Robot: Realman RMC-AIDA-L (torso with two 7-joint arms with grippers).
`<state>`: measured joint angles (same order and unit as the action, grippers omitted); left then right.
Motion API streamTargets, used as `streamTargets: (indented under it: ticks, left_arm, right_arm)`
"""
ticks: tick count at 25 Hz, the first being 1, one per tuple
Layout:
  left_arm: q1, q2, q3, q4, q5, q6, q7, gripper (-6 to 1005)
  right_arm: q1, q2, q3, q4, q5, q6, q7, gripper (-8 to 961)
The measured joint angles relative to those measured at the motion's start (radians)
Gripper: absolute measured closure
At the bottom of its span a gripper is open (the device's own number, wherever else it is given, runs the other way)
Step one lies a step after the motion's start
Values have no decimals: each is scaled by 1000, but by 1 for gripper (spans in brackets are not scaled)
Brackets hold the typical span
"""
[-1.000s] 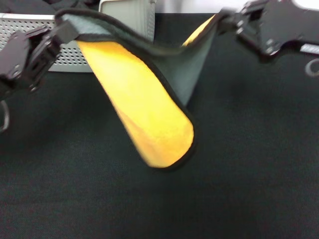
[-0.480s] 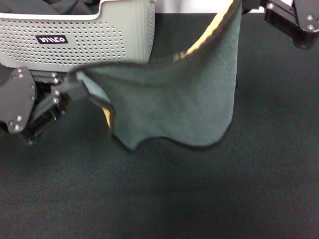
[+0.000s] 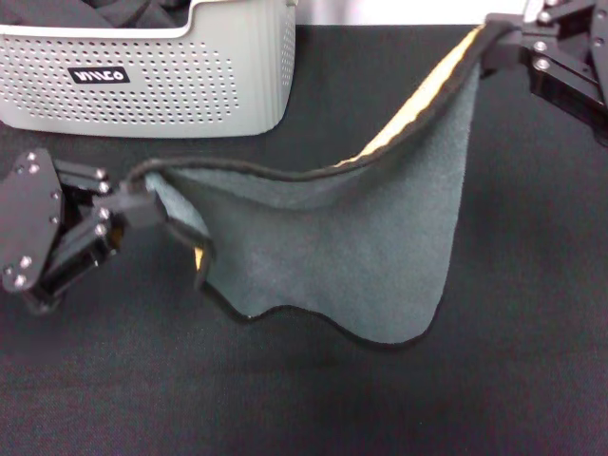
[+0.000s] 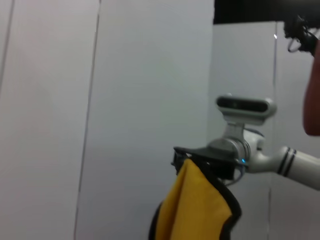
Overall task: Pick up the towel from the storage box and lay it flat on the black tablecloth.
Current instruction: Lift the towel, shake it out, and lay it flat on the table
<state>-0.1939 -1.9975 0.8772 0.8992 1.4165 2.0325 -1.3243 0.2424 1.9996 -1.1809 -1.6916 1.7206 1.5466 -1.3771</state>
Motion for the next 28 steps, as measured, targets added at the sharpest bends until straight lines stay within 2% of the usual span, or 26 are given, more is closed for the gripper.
streamTargets:
  ticks: [4,9,17,23,25,28]
  left_arm:
    - [22,6,47,78,18,0,5,985]
    - [27,-1,52,166,70,-1,6,985]
    - [-39,-2,41,191,106,-14,60,985]
    - [-35,-3,39,274,120,-15,61,985]
    - [-22,-7,33,306,122,-15,61,985]
    - [1,-25,-3,346,130,-15,68,985]
  right_arm:
    - [-22,-4,5,-28,-2,2,15,935]
    - [-34,-7,23,-36,-22,3,36,935]
    - [-34,-7,50,12,-43,7,33,935]
    - [-38,-7,57,-14,-37,13,46,935]
    - [-41,-7,61,-23,-36,15,59,935]
    - [-43,-7,67,-31,-35,30,83,935]
